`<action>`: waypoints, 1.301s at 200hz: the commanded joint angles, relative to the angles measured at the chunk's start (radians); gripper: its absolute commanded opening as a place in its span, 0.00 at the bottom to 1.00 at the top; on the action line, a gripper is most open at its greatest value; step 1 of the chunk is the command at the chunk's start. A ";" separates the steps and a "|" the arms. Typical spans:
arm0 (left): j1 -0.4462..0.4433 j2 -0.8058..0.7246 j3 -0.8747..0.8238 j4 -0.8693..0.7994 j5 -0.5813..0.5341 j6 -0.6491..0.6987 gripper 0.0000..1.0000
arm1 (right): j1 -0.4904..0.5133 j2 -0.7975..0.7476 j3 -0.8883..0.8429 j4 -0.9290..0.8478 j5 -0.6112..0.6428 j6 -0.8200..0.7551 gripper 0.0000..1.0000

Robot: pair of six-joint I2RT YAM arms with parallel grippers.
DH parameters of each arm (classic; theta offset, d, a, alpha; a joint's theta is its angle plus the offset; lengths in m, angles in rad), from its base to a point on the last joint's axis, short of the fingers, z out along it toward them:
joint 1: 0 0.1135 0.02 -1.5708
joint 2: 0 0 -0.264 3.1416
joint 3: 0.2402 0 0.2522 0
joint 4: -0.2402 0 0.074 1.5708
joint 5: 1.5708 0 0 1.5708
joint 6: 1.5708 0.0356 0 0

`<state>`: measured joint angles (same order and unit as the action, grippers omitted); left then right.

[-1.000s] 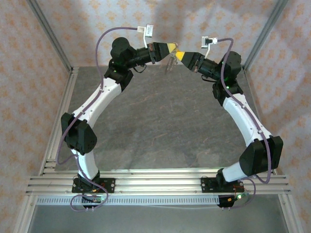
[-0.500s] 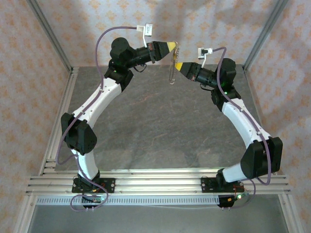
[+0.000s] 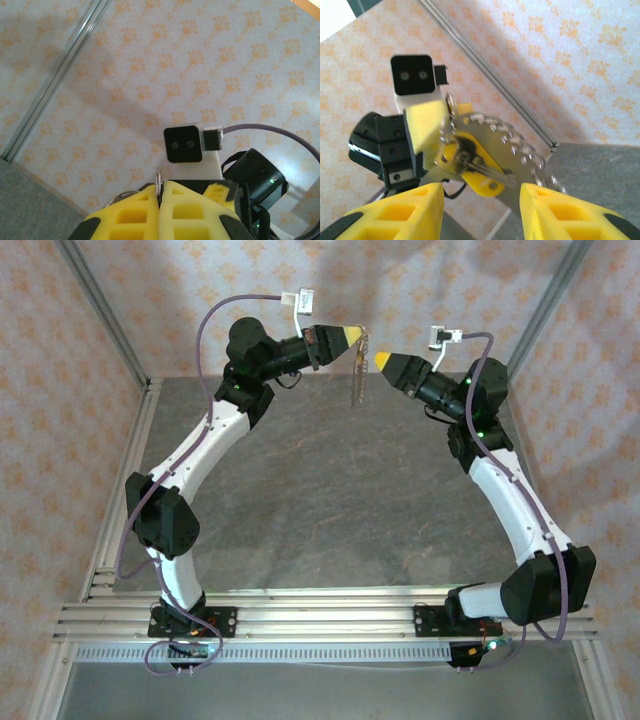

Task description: Put the keys on the keyring

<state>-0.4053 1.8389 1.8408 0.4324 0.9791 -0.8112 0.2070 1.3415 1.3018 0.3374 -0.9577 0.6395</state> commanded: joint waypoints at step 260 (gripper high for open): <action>-0.004 -0.036 0.019 0.047 0.006 0.003 0.00 | 0.074 0.095 0.178 -0.072 0.025 -0.042 0.11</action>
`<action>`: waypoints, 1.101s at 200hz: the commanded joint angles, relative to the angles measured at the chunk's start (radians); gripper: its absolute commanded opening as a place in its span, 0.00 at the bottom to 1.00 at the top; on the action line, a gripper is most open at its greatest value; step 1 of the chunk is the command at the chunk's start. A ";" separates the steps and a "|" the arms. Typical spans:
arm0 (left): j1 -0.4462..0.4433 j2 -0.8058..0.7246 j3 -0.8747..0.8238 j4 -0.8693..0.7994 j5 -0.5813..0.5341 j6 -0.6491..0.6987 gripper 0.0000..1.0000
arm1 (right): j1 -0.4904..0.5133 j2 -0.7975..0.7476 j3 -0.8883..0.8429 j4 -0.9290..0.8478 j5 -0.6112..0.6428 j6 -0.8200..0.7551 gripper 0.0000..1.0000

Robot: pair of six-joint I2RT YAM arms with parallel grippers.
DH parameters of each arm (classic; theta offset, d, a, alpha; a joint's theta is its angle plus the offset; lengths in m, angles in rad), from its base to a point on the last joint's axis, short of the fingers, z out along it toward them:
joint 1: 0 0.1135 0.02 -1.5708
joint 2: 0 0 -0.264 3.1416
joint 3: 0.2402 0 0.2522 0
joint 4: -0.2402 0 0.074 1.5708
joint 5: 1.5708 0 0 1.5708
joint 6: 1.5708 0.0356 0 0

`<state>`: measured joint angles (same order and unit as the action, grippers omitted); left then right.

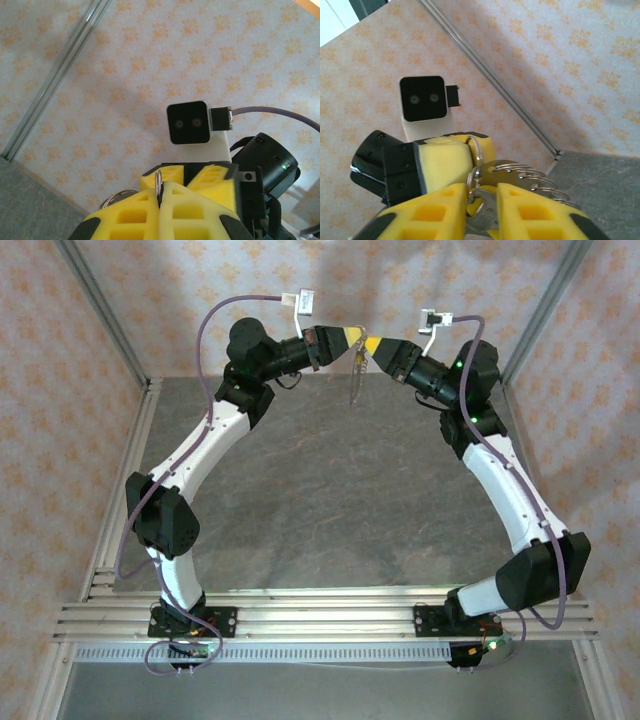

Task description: Put the keys on the keyring

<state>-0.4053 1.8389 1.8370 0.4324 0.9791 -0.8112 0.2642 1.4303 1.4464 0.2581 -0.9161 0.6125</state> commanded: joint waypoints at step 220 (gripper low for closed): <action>-0.010 -0.041 0.009 0.031 -0.010 0.020 0.00 | 0.018 -0.180 -0.059 -0.167 0.132 -0.174 0.33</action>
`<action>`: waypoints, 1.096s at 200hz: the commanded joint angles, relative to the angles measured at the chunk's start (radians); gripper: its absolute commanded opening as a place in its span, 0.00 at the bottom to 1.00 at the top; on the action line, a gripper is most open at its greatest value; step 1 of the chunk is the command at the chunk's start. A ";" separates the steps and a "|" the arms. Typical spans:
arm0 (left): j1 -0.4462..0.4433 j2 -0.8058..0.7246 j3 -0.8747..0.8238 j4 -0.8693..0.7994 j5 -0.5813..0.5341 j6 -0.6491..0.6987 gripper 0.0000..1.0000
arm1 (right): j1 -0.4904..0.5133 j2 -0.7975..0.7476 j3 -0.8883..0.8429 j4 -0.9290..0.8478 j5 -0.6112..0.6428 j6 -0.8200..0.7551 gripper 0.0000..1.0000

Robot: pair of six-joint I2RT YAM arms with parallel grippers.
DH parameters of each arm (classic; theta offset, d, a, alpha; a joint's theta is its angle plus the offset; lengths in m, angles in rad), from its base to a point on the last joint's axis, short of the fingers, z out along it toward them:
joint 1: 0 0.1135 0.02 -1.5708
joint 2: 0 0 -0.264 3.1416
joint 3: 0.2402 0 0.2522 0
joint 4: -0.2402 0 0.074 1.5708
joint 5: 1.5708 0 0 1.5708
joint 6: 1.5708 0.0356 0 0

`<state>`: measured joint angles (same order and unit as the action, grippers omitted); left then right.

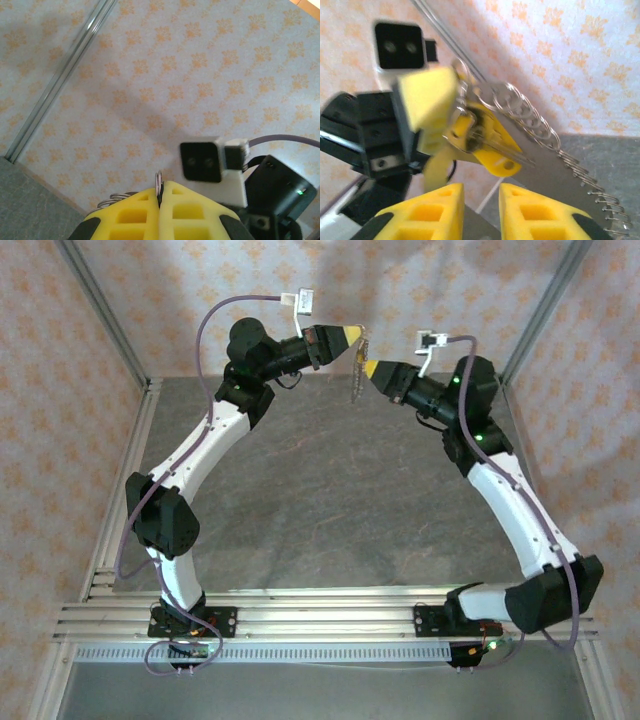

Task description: Put the keys on the keyring

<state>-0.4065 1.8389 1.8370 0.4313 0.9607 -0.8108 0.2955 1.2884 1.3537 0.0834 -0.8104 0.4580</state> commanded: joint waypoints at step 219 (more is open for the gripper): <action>-0.035 -0.072 -0.018 -0.035 -0.036 0.096 0.00 | 0.097 0.102 0.175 -0.180 0.103 -0.135 0.00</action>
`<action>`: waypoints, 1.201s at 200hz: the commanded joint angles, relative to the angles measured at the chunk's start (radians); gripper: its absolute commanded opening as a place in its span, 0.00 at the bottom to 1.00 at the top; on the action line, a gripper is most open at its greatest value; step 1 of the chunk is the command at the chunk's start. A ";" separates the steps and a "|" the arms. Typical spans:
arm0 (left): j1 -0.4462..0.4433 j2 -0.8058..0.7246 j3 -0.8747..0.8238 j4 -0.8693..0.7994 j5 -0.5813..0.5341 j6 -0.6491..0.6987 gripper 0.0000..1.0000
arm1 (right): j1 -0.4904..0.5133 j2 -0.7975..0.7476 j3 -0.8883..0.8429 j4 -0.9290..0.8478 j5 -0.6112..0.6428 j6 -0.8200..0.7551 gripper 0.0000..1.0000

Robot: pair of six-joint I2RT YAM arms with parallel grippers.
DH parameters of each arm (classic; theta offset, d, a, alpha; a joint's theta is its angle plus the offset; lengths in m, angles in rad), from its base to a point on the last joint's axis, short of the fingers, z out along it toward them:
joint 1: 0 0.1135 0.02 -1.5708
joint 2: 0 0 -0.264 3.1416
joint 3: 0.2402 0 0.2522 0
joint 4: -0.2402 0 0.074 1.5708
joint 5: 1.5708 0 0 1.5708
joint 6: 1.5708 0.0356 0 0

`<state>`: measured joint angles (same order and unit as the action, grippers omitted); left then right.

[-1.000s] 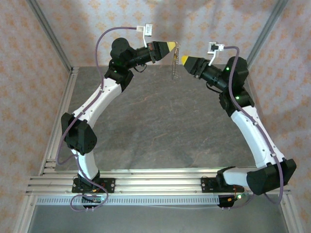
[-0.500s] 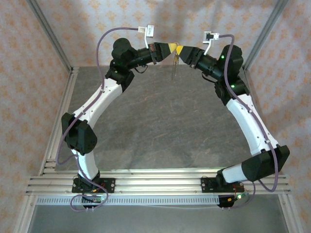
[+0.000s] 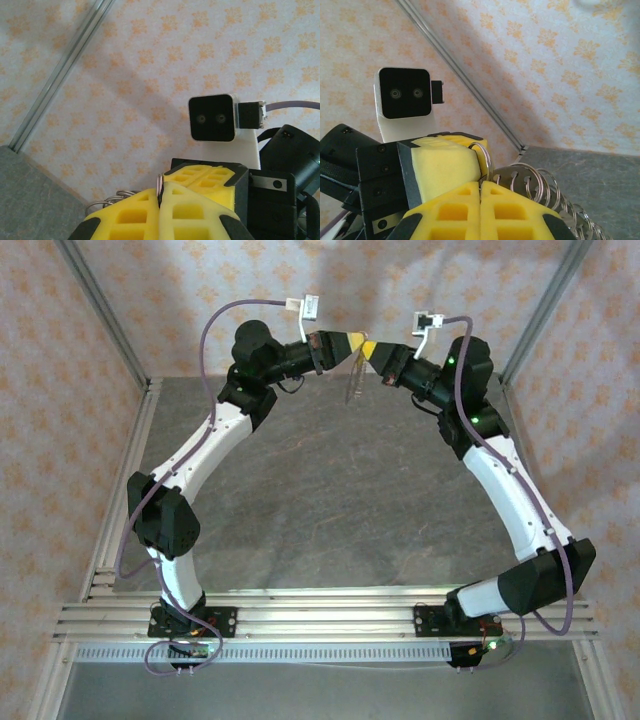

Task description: Put the keys on the keyring

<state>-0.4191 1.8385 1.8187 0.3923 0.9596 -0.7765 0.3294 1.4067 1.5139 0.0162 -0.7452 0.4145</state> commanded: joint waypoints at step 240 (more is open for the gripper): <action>-0.049 -0.064 0.008 -0.078 -0.091 0.119 0.00 | -0.101 -0.218 -0.249 0.057 0.011 0.008 0.35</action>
<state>-0.4686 1.7828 1.7927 0.2508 0.8482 -0.6563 0.2760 1.2156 1.2861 -0.1341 -0.6594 0.2604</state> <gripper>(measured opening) 0.047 0.344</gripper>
